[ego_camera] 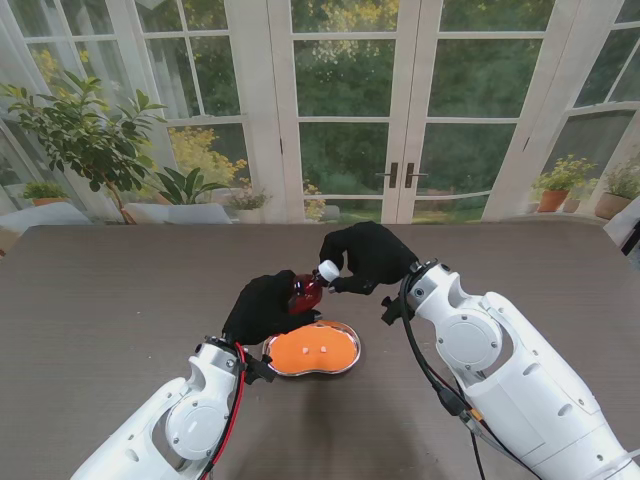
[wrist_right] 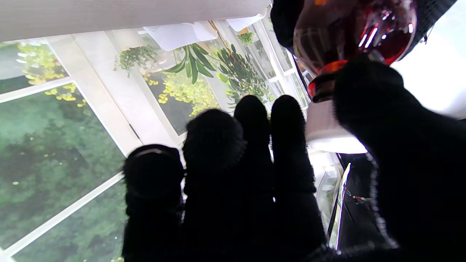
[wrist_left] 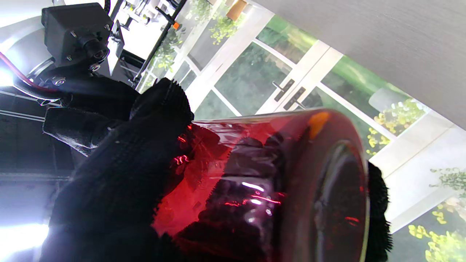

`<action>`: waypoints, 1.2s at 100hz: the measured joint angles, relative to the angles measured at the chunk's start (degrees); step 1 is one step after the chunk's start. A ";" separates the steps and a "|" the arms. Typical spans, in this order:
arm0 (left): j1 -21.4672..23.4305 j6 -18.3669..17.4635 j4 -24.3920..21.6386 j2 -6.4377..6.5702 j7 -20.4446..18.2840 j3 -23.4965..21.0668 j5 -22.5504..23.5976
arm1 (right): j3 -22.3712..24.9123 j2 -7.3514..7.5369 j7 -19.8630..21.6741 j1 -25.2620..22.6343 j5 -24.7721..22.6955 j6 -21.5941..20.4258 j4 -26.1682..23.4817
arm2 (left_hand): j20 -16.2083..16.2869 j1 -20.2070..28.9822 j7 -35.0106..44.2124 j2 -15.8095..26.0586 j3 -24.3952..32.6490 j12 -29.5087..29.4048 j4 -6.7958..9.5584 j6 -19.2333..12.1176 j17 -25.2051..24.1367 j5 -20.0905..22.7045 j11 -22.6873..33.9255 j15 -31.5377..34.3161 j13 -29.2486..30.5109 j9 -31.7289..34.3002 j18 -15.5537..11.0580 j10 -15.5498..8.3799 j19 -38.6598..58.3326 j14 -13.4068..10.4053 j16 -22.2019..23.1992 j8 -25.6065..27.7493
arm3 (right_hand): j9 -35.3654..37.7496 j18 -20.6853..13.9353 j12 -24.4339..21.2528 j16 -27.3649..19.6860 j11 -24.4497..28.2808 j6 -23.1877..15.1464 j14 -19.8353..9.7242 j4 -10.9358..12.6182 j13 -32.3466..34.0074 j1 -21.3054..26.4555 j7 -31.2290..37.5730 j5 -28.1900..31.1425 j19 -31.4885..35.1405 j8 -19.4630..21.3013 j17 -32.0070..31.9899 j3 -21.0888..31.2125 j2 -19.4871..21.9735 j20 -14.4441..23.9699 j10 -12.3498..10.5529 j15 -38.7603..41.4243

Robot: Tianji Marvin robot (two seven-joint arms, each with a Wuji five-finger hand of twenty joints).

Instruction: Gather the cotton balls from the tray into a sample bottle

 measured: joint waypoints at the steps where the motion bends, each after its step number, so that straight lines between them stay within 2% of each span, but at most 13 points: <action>1: 0.00 0.00 0.00 0.00 0.00 0.00 0.00 | 0.00 0.00 0.00 0.01 0.00 -0.03 0.02 | 0.00 0.00 0.00 0.00 0.00 0.00 0.00 0.00 0.00 0.00 0.00 0.00 0.00 0.00 0.00 0.00 0.00 0.00 0.00 0.00 | 0.00 0.00 0.00 0.00 0.01 0.00 -0.01 0.00 0.00 0.02 0.01 0.00 0.00 0.01 0.00 0.05 -0.04 0.00 0.00 0.00; 16: -0.01 0.00 0.01 0.00 -0.01 0.06 -0.02 | -0.02 -0.11 -0.69 0.08 -0.01 -0.32 0.34 | 0.00 0.00 0.00 0.00 0.00 0.01 0.00 0.00 0.00 -0.01 0.00 0.00 0.00 0.00 0.00 0.00 0.00 0.00 0.00 -0.03 | 0.93 0.00 0.26 0.00 0.82 -0.85 -0.03 -0.62 0.00 0.76 3.20 0.03 0.00 0.02 0.38 0.25 -1.29 -0.01 0.00 1.27; 40: -0.02 0.03 0.03 0.00 0.00 0.06 -0.03 | -0.20 -0.39 -1.94 0.13 -0.10 -0.94 0.97 | 0.00 0.00 0.06 0.00 0.00 0.03 0.00 0.00 0.00 -0.01 0.00 0.00 0.00 0.00 0.00 0.00 0.00 0.00 0.00 -0.34 | 2.91 0.29 0.33 0.00 1.35 -2.25 -0.05 -2.97 0.00 2.63 7.31 0.14 0.00 -2.84 1.54 0.28 -2.11 -0.04 -0.04 3.28; 51: -0.03 0.06 0.04 0.00 -0.01 0.06 -0.03 | -0.19 -0.41 -1.92 0.13 0.04 -0.97 1.01 | 0.00 0.00 0.06 0.00 0.00 0.03 0.00 0.00 0.00 -0.02 0.00 0.00 0.00 0.00 0.00 0.00 0.00 0.00 0.00 -0.38 | 3.65 0.33 0.52 0.00 1.35 -2.67 -0.05 -3.11 0.00 2.96 8.79 0.17 0.00 -4.36 1.60 0.28 -2.11 -0.68 -0.08 3.81; 72: -0.03 0.18 0.02 0.01 -0.03 0.06 -0.11 | -0.01 -0.47 -1.85 -0.09 1.26 -0.95 1.13 | 0.00 0.00 0.12 0.00 0.00 0.03 0.00 0.00 0.00 -0.04 0.00 0.00 0.00 0.00 0.00 0.00 0.00 0.00 0.00 -0.49 | 4.38 0.44 0.55 0.02 1.25 -2.86 -0.01 -3.84 0.01 3.48 9.86 1.29 0.18 -6.94 2.16 -0.56 0.93 -0.69 -0.16 4.49; 100: -0.03 0.33 -0.01 0.03 -0.06 -0.04 -0.13 | 0.16 -0.43 -0.57 -0.32 2.48 -0.80 1.16 | -0.01 0.00 0.60 0.04 0.00 0.05 0.01 0.00 0.00 -0.18 0.00 -0.01 0.00 0.00 0.00 0.00 0.00 0.00 0.00 -0.66 | 4.53 1.04 0.55 0.02 0.61 -2.33 0.10 -3.94 0.01 3.37 9.71 1.21 0.19 -7.17 2.16 -2.25 6.21 -0.69 -0.16 4.49; 120: -0.03 0.36 -0.05 0.05 -0.18 -0.06 -0.12 | 0.33 -0.41 -0.03 -0.50 3.49 -0.66 1.16 | -0.01 0.00 0.62 0.05 0.00 0.05 0.01 0.00 0.00 -0.19 0.00 -0.04 0.00 0.00 0.00 0.00 0.00 0.00 0.00 -0.67 | 5.00 1.05 0.55 0.02 0.55 -2.27 0.19 -3.95 0.01 3.37 9.70 1.20 0.19 -7.17 2.16 -2.46 7.00 -0.69 -0.16 4.49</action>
